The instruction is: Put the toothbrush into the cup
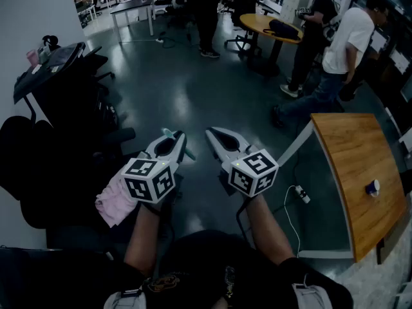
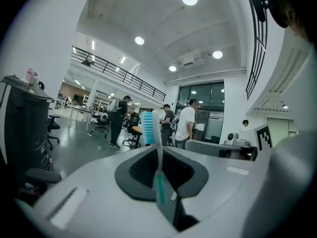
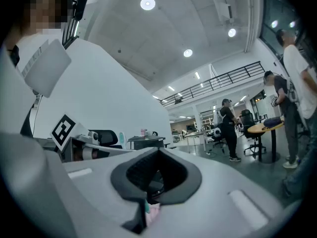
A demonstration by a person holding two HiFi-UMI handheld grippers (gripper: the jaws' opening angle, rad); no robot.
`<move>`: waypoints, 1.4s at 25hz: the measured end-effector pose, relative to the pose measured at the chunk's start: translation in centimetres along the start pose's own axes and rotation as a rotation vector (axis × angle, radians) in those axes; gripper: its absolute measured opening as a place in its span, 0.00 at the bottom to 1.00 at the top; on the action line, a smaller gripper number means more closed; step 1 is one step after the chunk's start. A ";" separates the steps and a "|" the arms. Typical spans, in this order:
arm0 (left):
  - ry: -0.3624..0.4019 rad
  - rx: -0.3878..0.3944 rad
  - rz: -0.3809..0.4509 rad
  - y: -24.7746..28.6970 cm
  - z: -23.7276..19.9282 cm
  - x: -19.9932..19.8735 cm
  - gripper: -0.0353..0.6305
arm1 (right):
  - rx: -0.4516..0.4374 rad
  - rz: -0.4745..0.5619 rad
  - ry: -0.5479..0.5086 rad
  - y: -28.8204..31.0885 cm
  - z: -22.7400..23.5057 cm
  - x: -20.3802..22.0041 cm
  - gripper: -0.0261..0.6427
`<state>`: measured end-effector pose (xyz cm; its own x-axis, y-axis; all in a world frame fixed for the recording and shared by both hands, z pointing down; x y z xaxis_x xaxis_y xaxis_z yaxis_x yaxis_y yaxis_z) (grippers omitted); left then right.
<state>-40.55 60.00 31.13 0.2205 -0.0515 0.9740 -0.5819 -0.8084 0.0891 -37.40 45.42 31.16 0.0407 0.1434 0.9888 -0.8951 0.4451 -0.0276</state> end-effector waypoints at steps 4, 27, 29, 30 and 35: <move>0.004 0.009 -0.005 -0.4 0.6 0.2 0.09 | 0.000 0.000 -0.002 -0.5 -0.5 0.2 0.04; 0.013 0.374 -0.102 8.1 9.4 4.0 0.09 | 0.368 0.016 0.032 -12.0 6.9 1.3 0.04; 0.010 0.454 -0.129 10.0 12.2 4.9 0.09 | 0.459 0.014 0.042 -15.6 8.3 1.5 0.04; 0.010 0.495 -0.142 10.8 13.8 5.3 0.09 | 0.506 0.014 0.046 -17.5 9.0 1.5 0.04; 0.025 0.685 -0.184 14.3 22.7 6.4 0.09 | 0.706 0.028 0.058 -27.2 11.2 0.7 0.04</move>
<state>-29.67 34.84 33.94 0.2449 0.1282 0.9610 0.0880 -0.9901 0.1097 -17.99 23.52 34.25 0.0195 0.2017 0.9793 -0.9694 -0.2359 0.0679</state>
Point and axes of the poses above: the fingertips, and each gripper's own axes: y forward along the fingers, z to its right, x out of its underside, the point moved 6 cm from there along -y, backward along the fingers, and after that the axes turned 5 degrees about x, right-handed, at the moved point
